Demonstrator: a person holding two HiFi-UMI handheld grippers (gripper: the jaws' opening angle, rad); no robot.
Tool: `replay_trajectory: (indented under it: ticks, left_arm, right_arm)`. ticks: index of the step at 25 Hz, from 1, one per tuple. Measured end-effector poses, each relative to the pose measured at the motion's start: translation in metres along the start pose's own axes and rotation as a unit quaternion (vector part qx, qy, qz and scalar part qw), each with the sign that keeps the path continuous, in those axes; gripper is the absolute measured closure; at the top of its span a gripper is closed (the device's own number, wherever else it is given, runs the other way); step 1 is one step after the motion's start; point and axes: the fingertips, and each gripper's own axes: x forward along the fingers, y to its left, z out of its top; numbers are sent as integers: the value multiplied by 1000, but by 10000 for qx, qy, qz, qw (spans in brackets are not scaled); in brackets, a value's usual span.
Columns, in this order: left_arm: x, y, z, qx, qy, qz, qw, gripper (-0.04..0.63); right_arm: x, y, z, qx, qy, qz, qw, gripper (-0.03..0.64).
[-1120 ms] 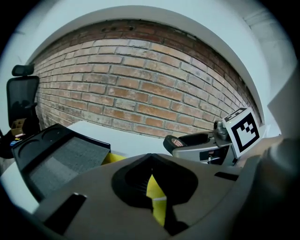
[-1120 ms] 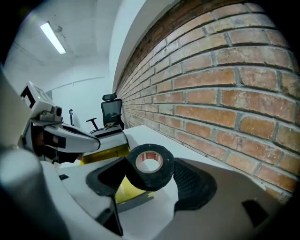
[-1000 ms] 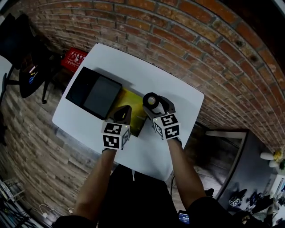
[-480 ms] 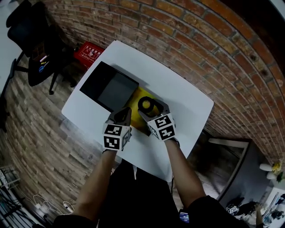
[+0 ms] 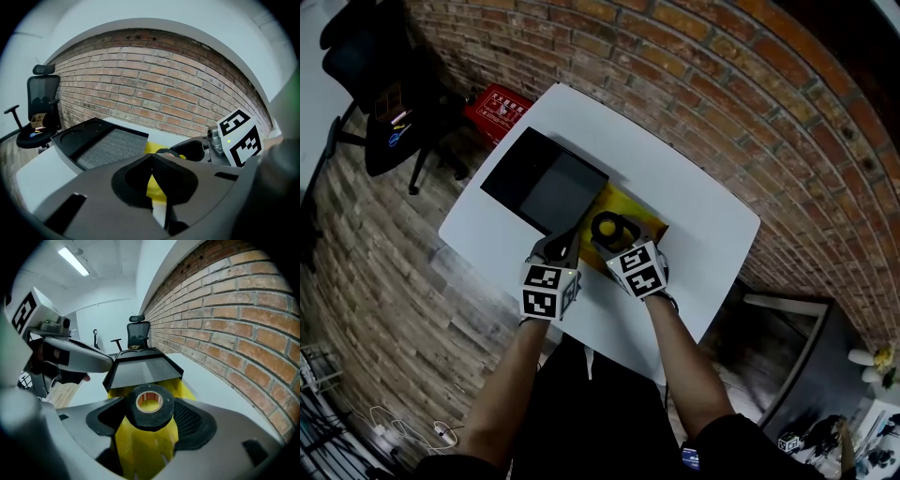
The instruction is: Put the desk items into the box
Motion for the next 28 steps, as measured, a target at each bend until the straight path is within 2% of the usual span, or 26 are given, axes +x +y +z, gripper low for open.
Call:
replay_trajectory:
  ticks: [16, 28]
  left_arm:
    - [9, 6, -10, 6, 175, -138, 9998, 584]
    - [10, 9, -13, 17, 251, -179, 9995, 584]
  right_arm:
    - [32, 5, -33, 40, 971, -6, 9953, 281]
    - [38, 3, -40, 46, 1322, -44, 9912, 281]
